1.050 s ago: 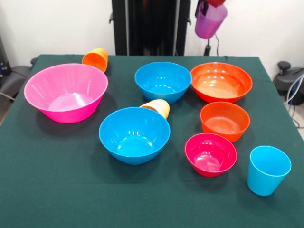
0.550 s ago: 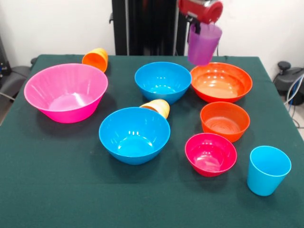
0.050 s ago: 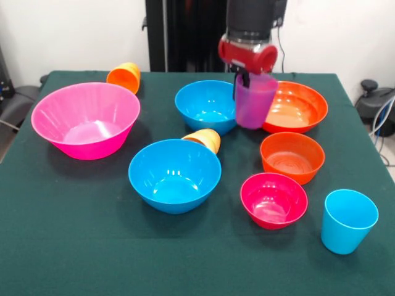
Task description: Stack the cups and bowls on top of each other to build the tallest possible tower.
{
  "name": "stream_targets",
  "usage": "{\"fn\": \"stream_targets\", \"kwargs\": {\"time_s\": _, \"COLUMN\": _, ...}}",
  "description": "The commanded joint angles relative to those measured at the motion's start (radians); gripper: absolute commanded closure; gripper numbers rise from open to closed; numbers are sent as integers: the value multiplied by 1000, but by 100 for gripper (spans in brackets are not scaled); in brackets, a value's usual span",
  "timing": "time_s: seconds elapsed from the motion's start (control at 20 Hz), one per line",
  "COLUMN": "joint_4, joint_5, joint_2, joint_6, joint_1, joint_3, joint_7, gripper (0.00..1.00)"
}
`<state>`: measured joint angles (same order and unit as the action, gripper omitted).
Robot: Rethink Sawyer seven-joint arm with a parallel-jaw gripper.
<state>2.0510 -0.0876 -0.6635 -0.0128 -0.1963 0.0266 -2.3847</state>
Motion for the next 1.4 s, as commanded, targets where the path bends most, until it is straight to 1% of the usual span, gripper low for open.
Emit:
{"fn": "stream_targets", "kwargs": {"time_s": 0.05, "joint_4": -68, "joint_5": 60, "joint_2": 136, "joint_6": -10, "joint_1": -67, "joint_3": 237, "joint_7": -20, "gripper": 100}}
{"fn": "stream_targets", "kwargs": {"time_s": 0.1, "joint_4": -61, "joint_5": 54, "joint_2": 143, "joint_6": -3, "joint_1": -71, "joint_3": 252, "joint_7": -41, "gripper": 100}}
{"fn": "stream_targets", "kwargs": {"time_s": 0.25, "joint_4": -23, "joint_5": 5, "joint_2": 133, "joint_6": 22, "joint_1": -50, "joint_3": 257, "joint_7": -123, "gripper": 100}}
{"fn": "stream_targets", "kwargs": {"time_s": 0.45, "joint_4": -15, "joint_5": -38, "joint_2": 119, "joint_6": 8, "joint_1": -14, "joint_3": 238, "joint_7": -164, "gripper": 100}}
{"fn": "stream_targets", "kwargs": {"time_s": 0.6, "joint_4": 5, "joint_5": -77, "joint_2": 116, "joint_6": 23, "joint_1": 13, "joint_3": 225, "joint_7": -213, "gripper": 100}}
{"fn": "stream_targets", "kwargs": {"time_s": 0.75, "joint_4": 21, "joint_5": -92, "joint_2": 110, "joint_6": 33, "joint_1": 30, "joint_3": 214, "joint_7": -222, "gripper": 100}}
{"fn": "stream_targets", "kwargs": {"time_s": 0.95, "joint_4": 40, "joint_5": -107, "joint_2": 91, "joint_6": 17, "joint_1": 35, "joint_3": 205, "joint_7": -216, "gripper": 100}}
{"fn": "stream_targets", "kwargs": {"time_s": 1.05, "joint_4": 39, "joint_5": -96, "joint_2": 109, "joint_6": 36, "joint_1": 23, "joint_3": 208, "joint_7": -201, "gripper": 100}}
{"fn": "stream_targets", "kwargs": {"time_s": 1.15, "joint_4": 27, "joint_5": -89, "joint_2": 123, "joint_6": 52, "joint_1": 36, "joint_3": 204, "joint_7": -189, "gripper": 100}}
{"fn": "stream_targets", "kwargs": {"time_s": 1.25, "joint_4": -8, "joint_5": -61, "joint_2": 147, "joint_6": 48, "joint_1": 24, "joint_3": 193, "joint_7": -144, "gripper": 100}}
{"fn": "stream_targets", "kwargs": {"time_s": 1.3, "joint_4": -33, "joint_5": -41, "joint_2": 151, "joint_6": 26, "joint_1": 17, "joint_3": 175, "joint_7": -103, "gripper": 100}}
{"fn": "stream_targets", "kwargs": {"time_s": 1.4, "joint_4": -75, "joint_5": -17, "joint_2": 120, "joint_6": -63, "joint_1": 21, "joint_3": 119, "joint_7": -29, "gripper": 100}}
